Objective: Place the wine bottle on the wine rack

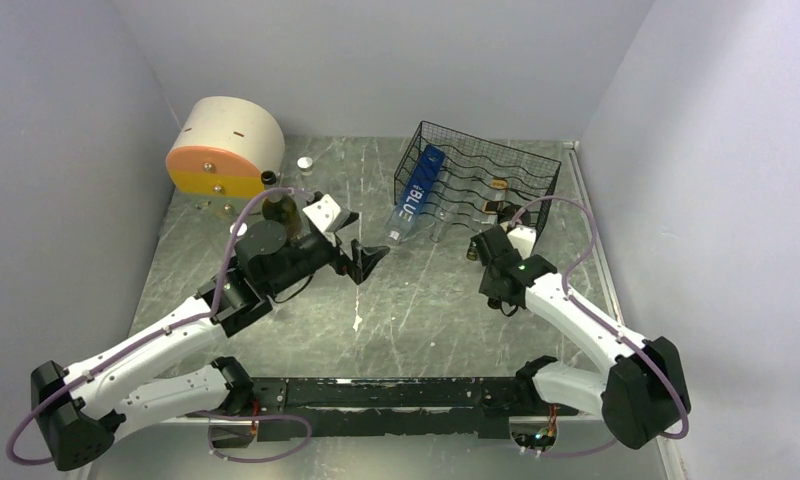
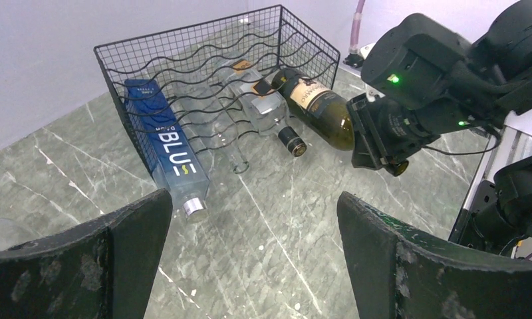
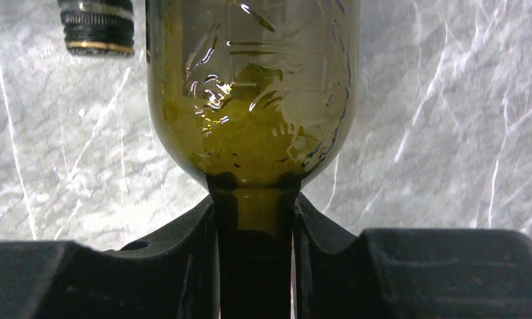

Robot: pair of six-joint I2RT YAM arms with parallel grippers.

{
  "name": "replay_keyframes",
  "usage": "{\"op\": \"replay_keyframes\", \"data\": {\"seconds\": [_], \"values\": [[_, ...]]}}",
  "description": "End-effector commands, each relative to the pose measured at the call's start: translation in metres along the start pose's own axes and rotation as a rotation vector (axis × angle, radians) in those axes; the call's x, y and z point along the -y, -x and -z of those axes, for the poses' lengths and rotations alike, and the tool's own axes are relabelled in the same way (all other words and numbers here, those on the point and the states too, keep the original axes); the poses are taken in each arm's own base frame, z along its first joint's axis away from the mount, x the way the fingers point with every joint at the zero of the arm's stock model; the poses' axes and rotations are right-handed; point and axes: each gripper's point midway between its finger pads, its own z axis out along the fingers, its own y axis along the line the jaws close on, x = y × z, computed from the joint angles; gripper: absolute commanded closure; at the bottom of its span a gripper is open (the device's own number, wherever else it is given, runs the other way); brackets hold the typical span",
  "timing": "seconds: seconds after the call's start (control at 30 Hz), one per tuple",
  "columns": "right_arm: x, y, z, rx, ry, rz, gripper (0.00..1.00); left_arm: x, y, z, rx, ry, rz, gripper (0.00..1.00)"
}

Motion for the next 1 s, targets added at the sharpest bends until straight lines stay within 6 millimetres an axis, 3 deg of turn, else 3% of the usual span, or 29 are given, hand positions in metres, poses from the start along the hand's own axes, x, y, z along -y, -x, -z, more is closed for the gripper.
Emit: {"op": "replay_keyframes", "data": {"seconds": [0.0, 0.17, 0.63, 0.83, 0.97], "values": [[-0.018, 0.089, -0.003, 0.341, 0.053, -0.091, 1.00, 0.001, 0.012, 0.008, 0.052, -0.003, 0.000, 0.02], [-0.009, 0.112, -0.021, 0.402, 0.016, -0.111, 1.00, 0.000, 0.015, 0.011, 0.067, 0.005, 0.002, 0.02], [-0.001, 0.143, -0.057, 0.412, 0.007, -0.081, 1.00, -0.001, 0.016, 0.017, 0.043, 0.014, 0.011, 0.02], [0.005, 0.144, -0.070, 0.379, -0.011, -0.083, 0.92, 0.000, 0.016, 0.018, 0.042, 0.010, 0.005, 0.02], [0.007, 0.144, -0.075, 0.368, -0.018, -0.090, 0.78, -0.001, 0.017, 0.018, 0.042, 0.015, 0.000, 0.02]]}}
